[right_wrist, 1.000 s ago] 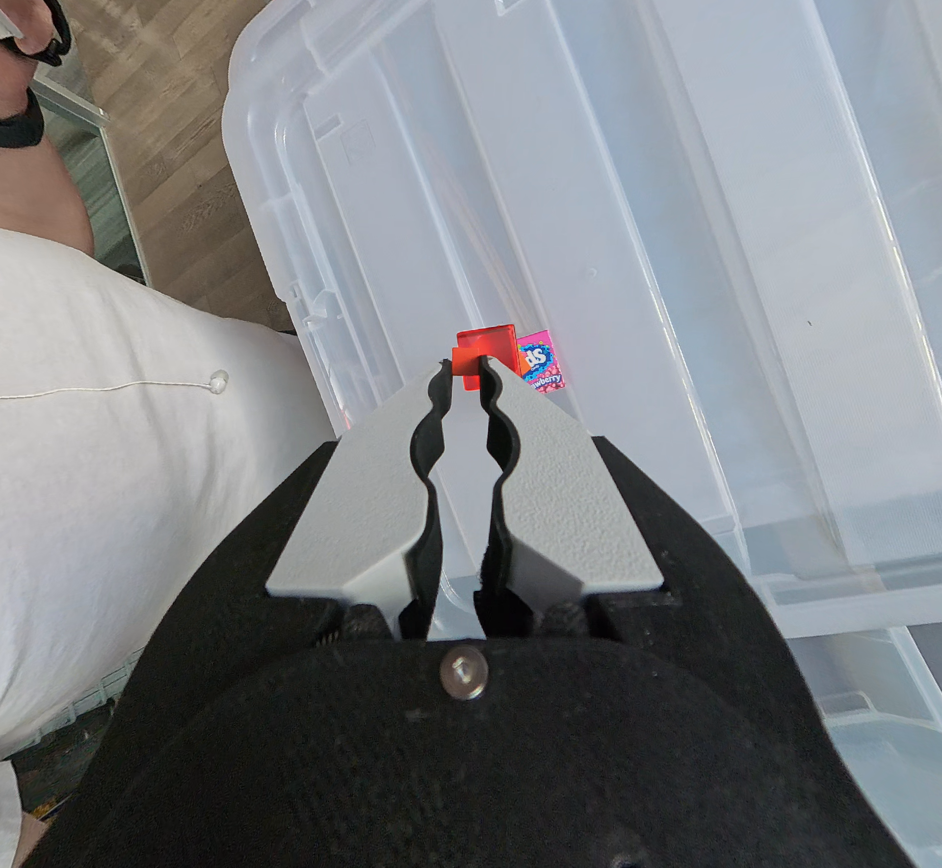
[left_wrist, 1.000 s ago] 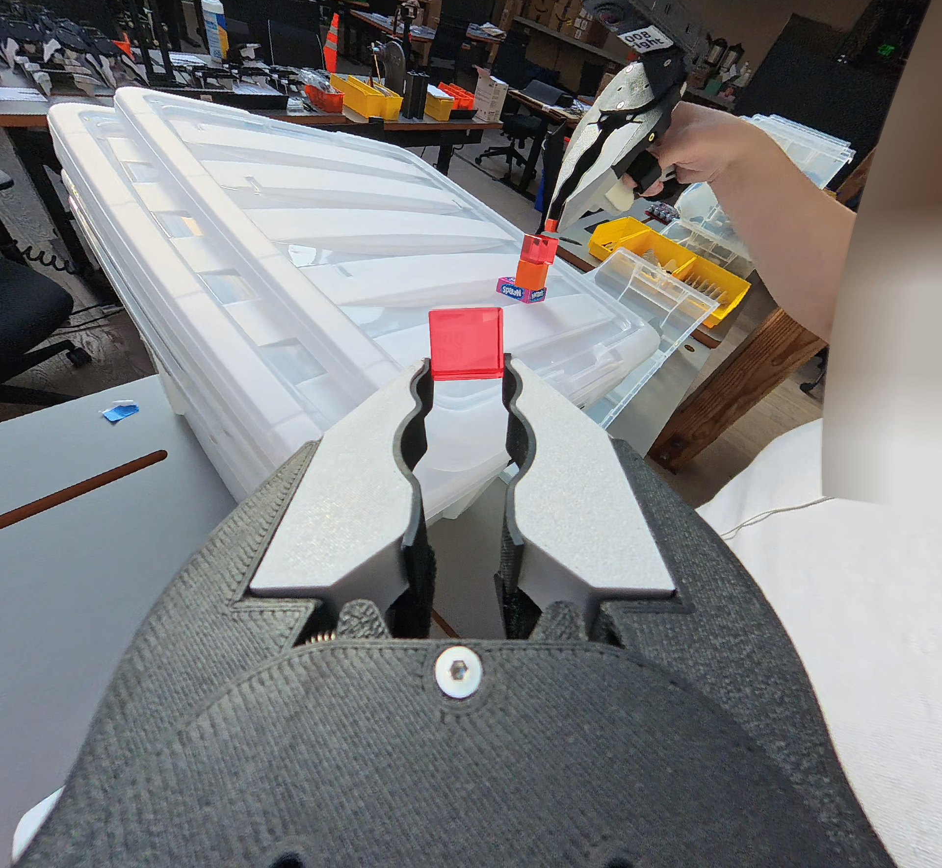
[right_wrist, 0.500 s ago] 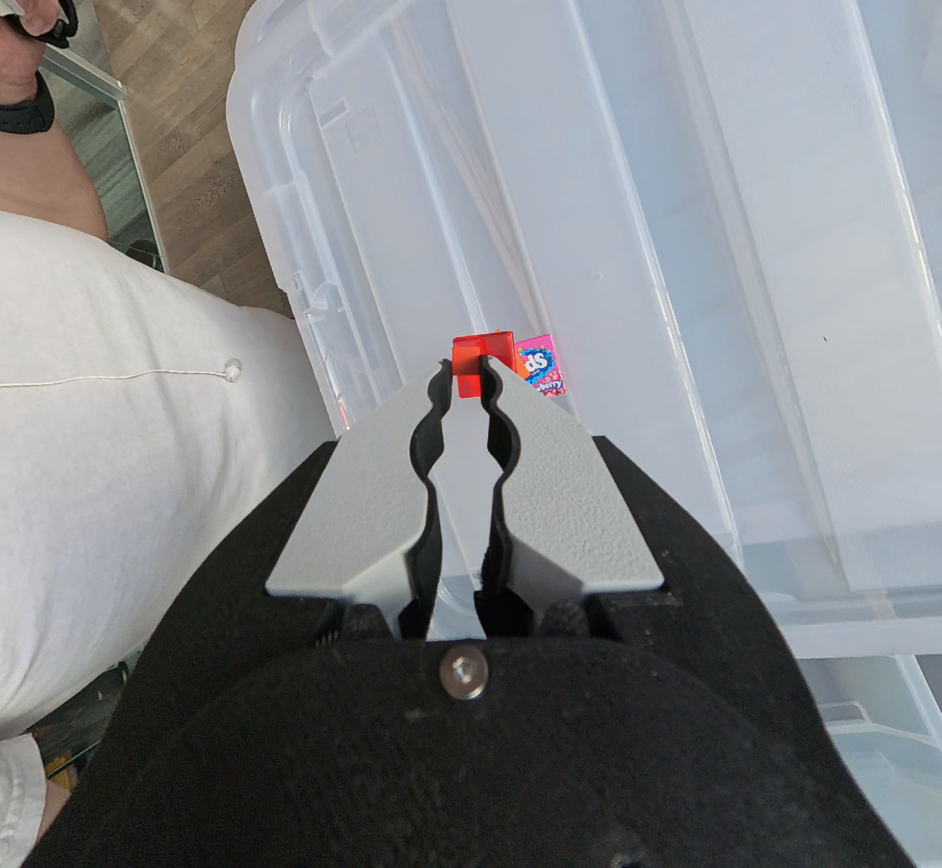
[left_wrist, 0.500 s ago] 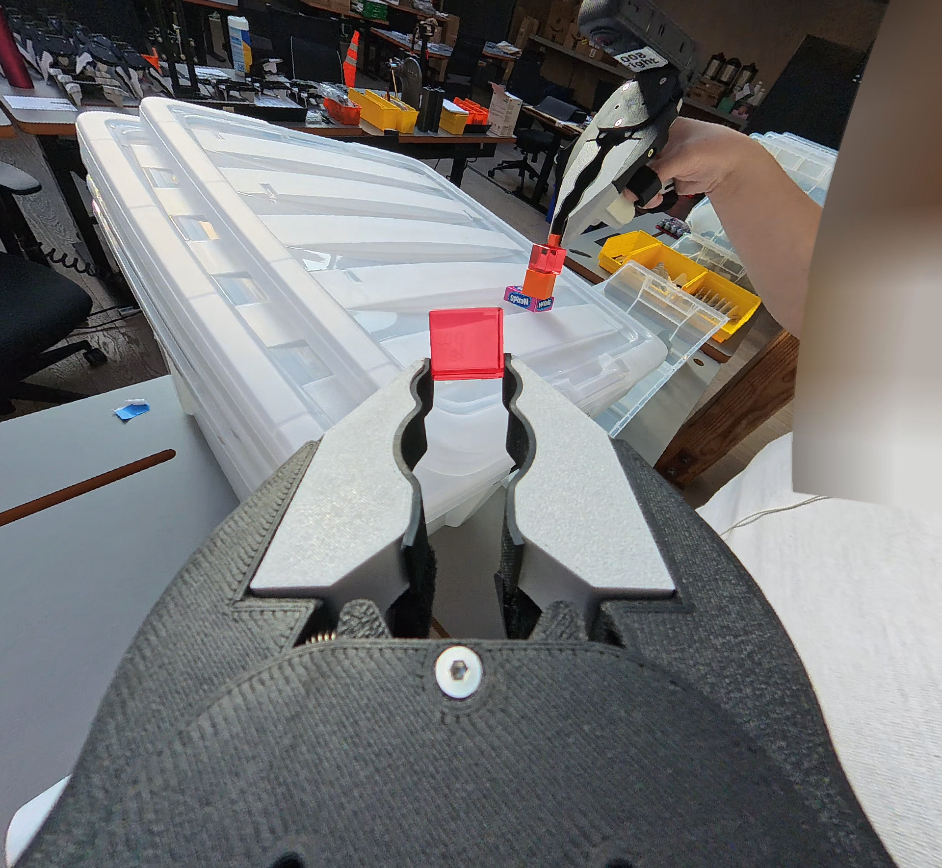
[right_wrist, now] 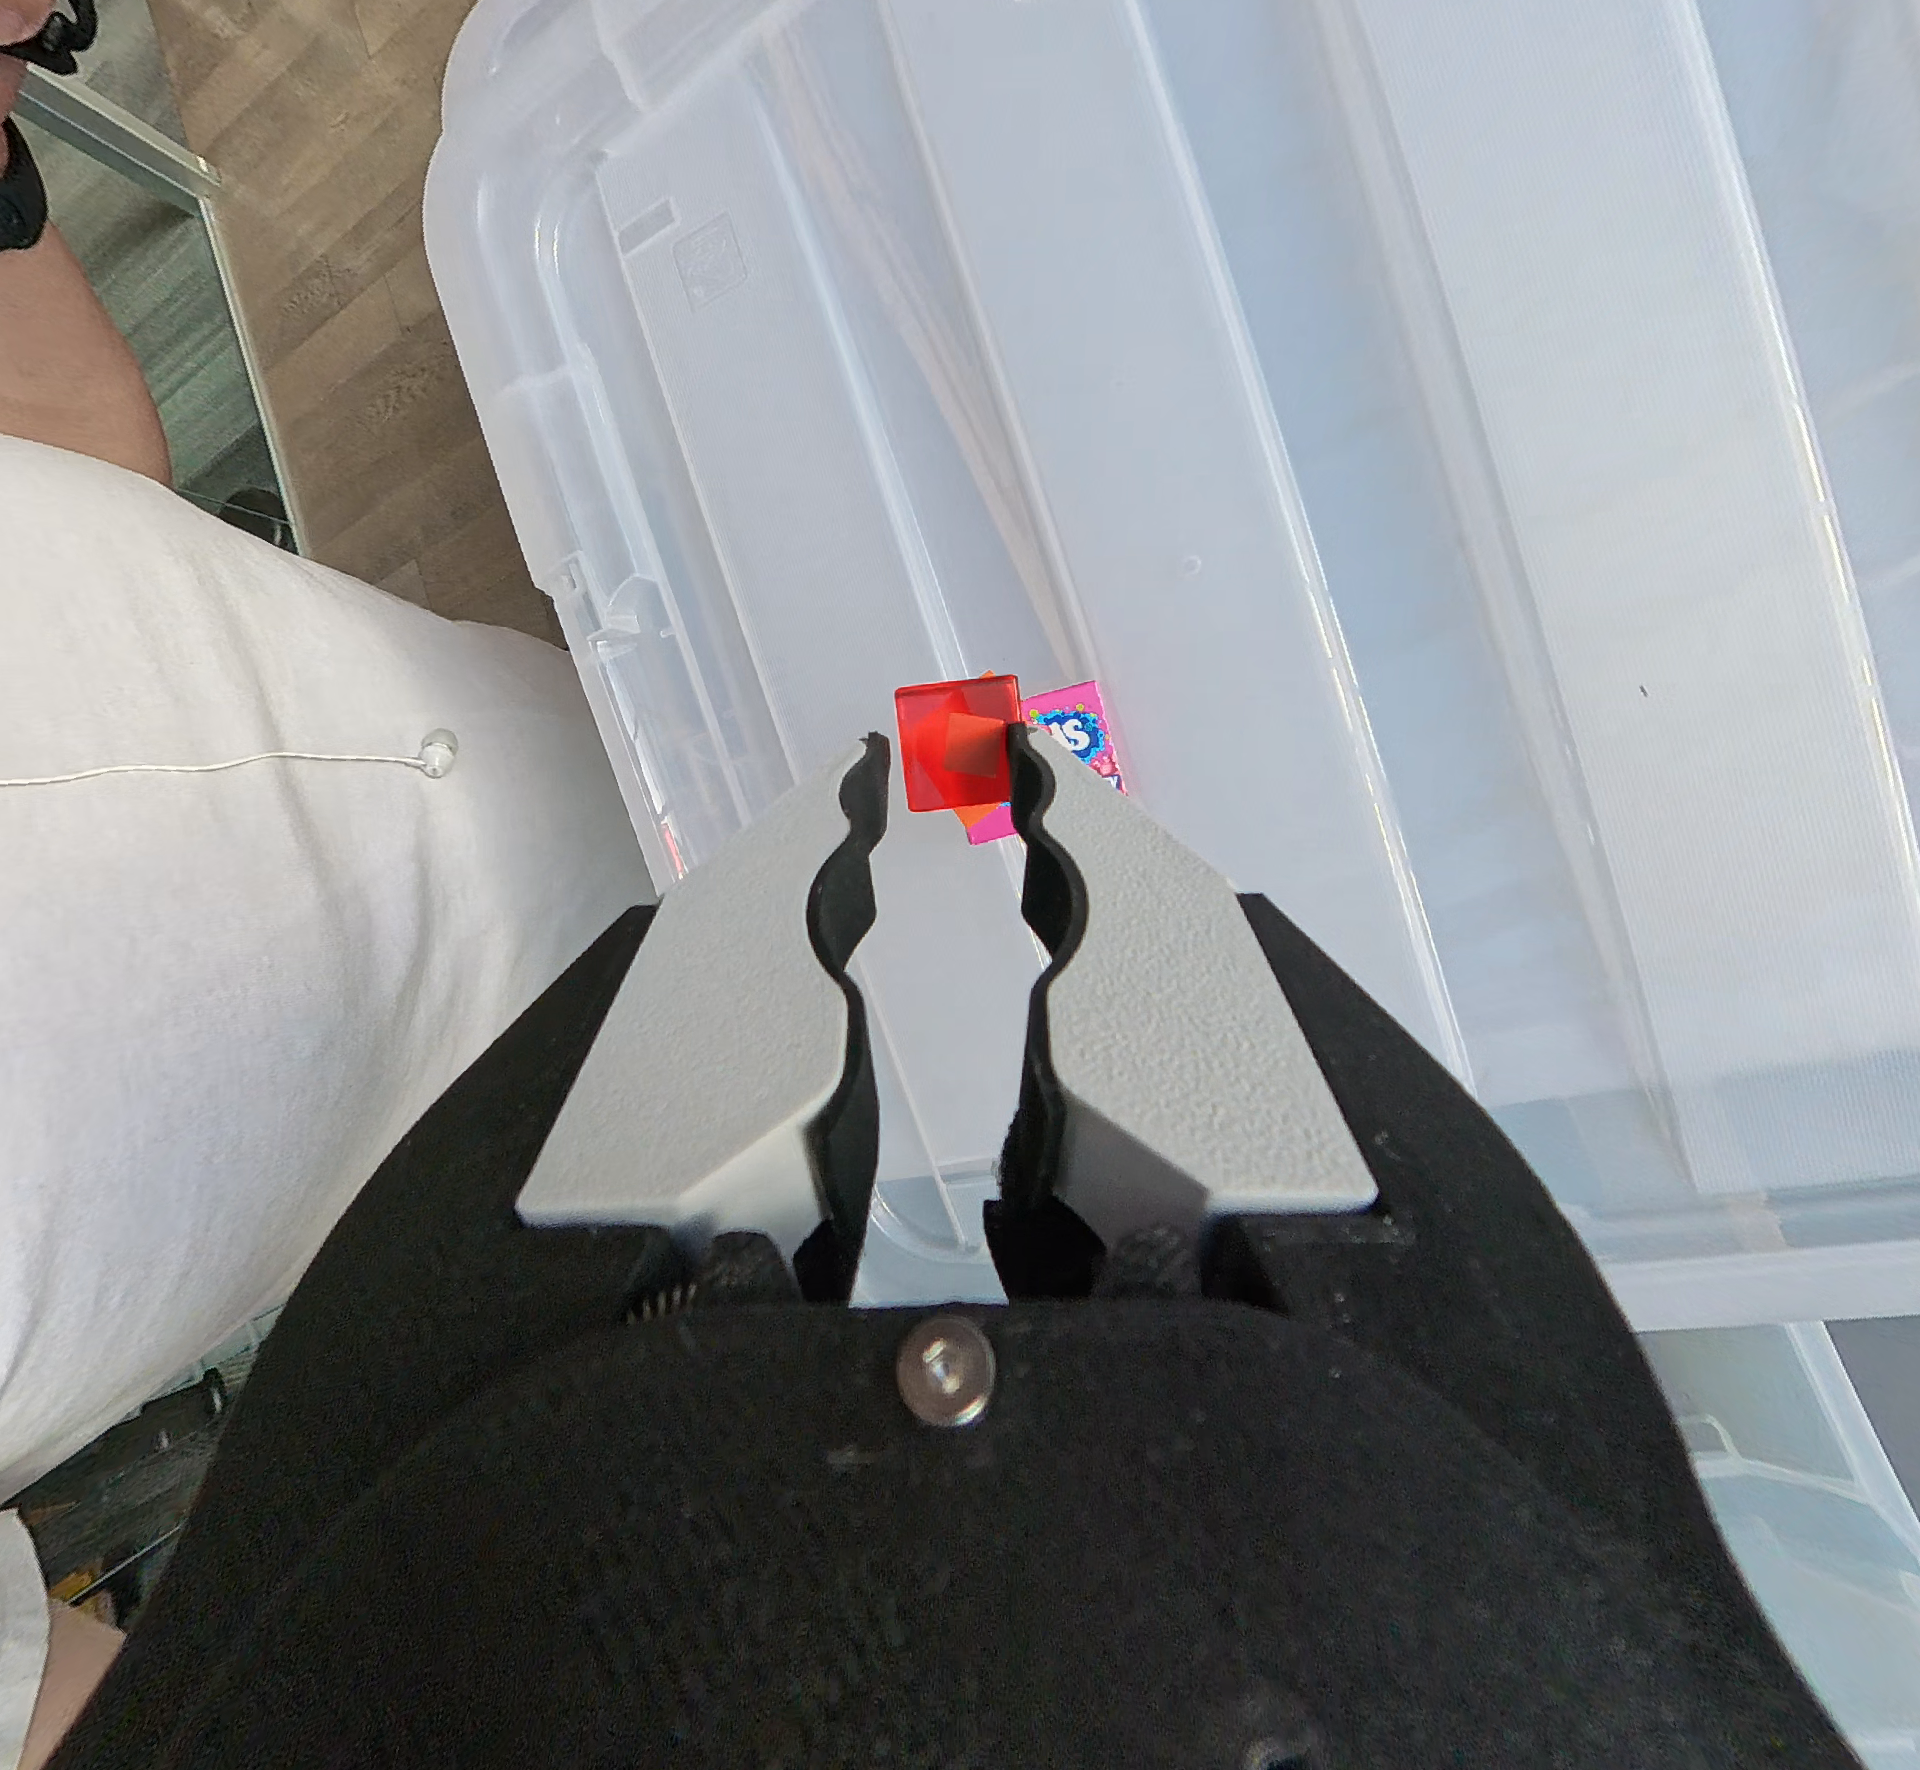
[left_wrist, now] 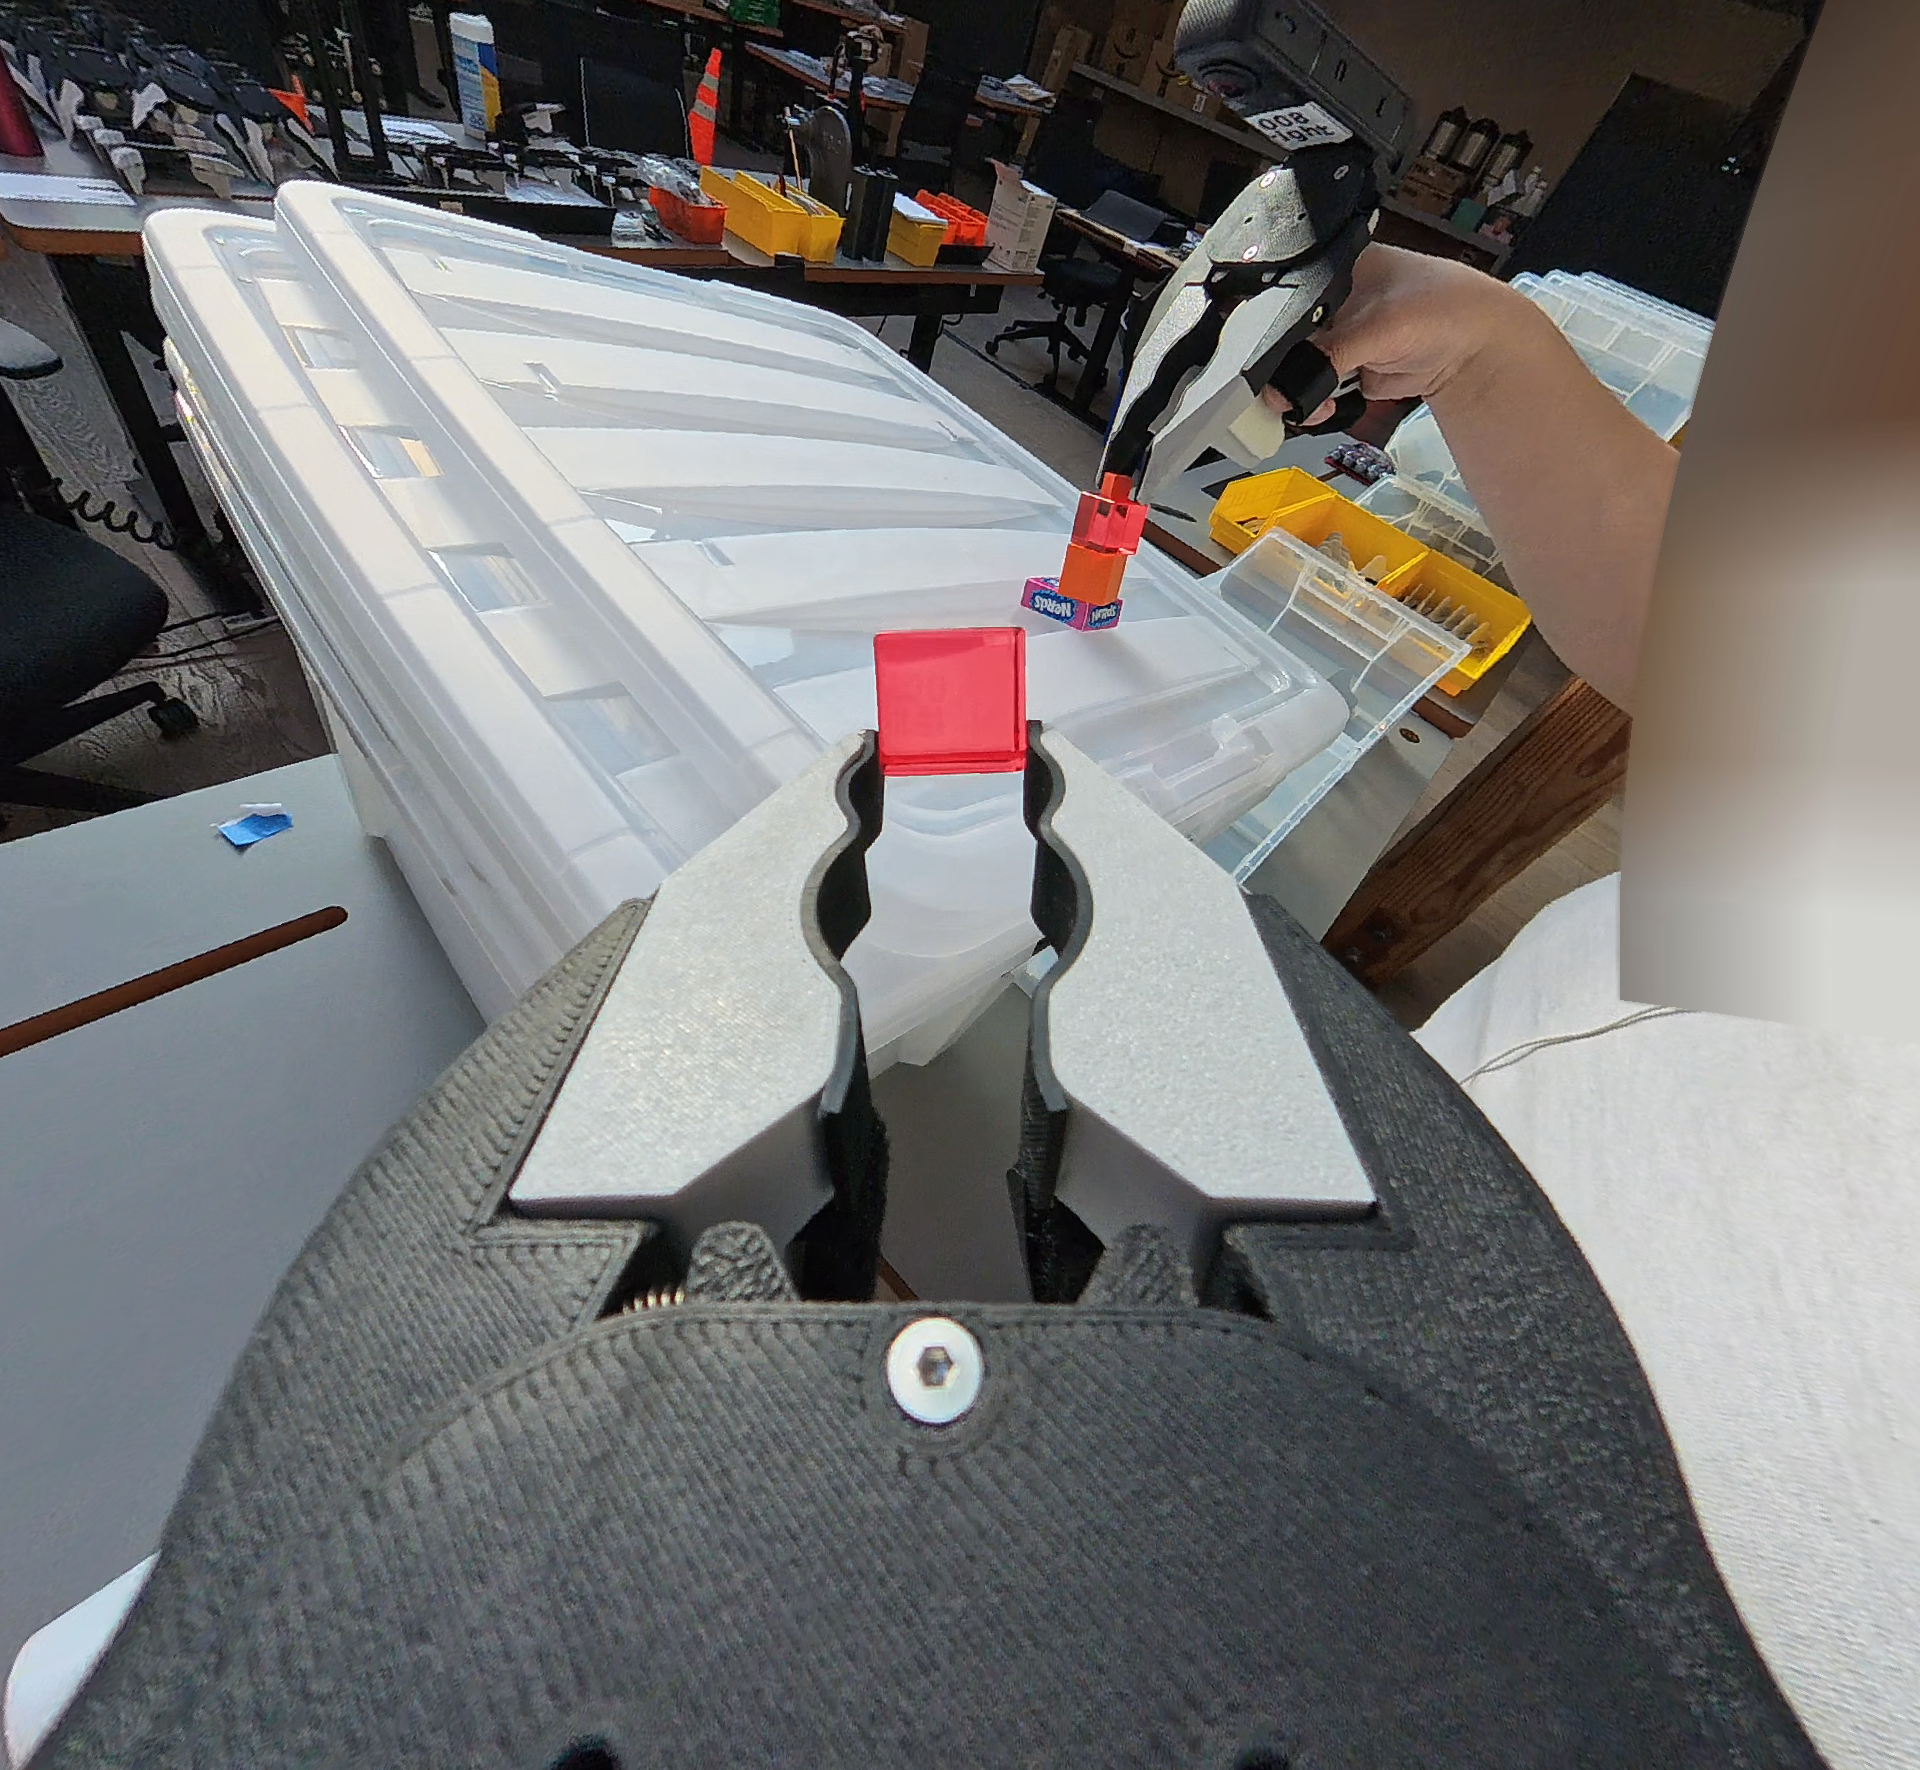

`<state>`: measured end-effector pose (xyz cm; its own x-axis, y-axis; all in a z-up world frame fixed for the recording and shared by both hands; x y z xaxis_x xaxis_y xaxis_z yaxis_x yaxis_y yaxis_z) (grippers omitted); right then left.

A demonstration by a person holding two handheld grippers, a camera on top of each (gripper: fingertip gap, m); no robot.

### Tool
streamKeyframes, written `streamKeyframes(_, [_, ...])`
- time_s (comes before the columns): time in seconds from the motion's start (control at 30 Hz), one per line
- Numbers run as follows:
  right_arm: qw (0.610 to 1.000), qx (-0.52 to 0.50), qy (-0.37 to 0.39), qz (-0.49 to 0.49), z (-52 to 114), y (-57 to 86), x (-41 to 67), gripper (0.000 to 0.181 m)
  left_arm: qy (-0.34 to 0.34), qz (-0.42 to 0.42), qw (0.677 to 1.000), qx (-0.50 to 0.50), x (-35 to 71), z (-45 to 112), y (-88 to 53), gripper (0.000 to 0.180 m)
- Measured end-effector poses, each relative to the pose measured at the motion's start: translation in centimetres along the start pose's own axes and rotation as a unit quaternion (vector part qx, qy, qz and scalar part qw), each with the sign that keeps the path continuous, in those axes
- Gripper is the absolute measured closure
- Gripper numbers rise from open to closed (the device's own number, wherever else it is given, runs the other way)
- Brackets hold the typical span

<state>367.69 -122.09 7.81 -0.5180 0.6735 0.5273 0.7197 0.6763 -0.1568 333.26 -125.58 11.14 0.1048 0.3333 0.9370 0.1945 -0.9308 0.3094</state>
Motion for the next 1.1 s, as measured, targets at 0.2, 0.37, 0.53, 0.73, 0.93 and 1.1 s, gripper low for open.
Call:
streamKeyframes(0.2, [1.000, -0.003, 0.001, -0.001, -0.1, 0.2, -0.2, 0.155, -0.004, 0.001, 1.000, 0.002, 0.0, -0.1, 0.2, 0.155])
streamKeyframes(0.37, [1.000, -0.003, 0.005, 0.001, -0.1, 0.6, -0.3, 0.153, -0.004, 0.001, 1.000, 0.002, 0.0, -0.1, 0.2, 0.155])
streamKeyframes(0.53, [1.000, 0.004, 0.011, 0.006, -0.2, 0.6, -0.2, 0.160, -0.005, -0.001, 1.000, 0.001, 0.0, 0.1, 0.2, 0.155])
streamKeyframes(0.73, [1.000, 0.011, 0.023, 0.003, -0.5, 0.0, 0.2, 0.173, -0.009, 0.003, 1.000, 0.000, 0.2, 0.3, 0.4, 0.154])
streamKeyframes(0.93, [1.000, 0.021, 0.020, -0.009, -0.4, -0.6, 0.4, 0.172, -0.011, 0.004, 1.000, -0.003, 0.3, 0.5, 0.5, 0.155])
streamKeyframes(1.1, [1.000, 0.019, 0.019, -0.013, -0.3, -0.5, 0.3, 0.167, -0.011, 0.003, 1.000, -0.003, 0.3, 0.6, 0.5, 0.155])
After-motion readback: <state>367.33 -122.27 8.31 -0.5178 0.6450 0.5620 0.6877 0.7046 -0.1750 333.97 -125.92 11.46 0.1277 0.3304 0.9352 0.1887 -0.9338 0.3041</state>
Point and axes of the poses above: each gripper's, where its closed fingertips meet, z out along the fingers, x out of its top, y = z × x across the jaws, the point moved 5 cm from there along -z, back along the fingers, and after that the axes turned 12 degrees about -x, right-handed, at the moved point
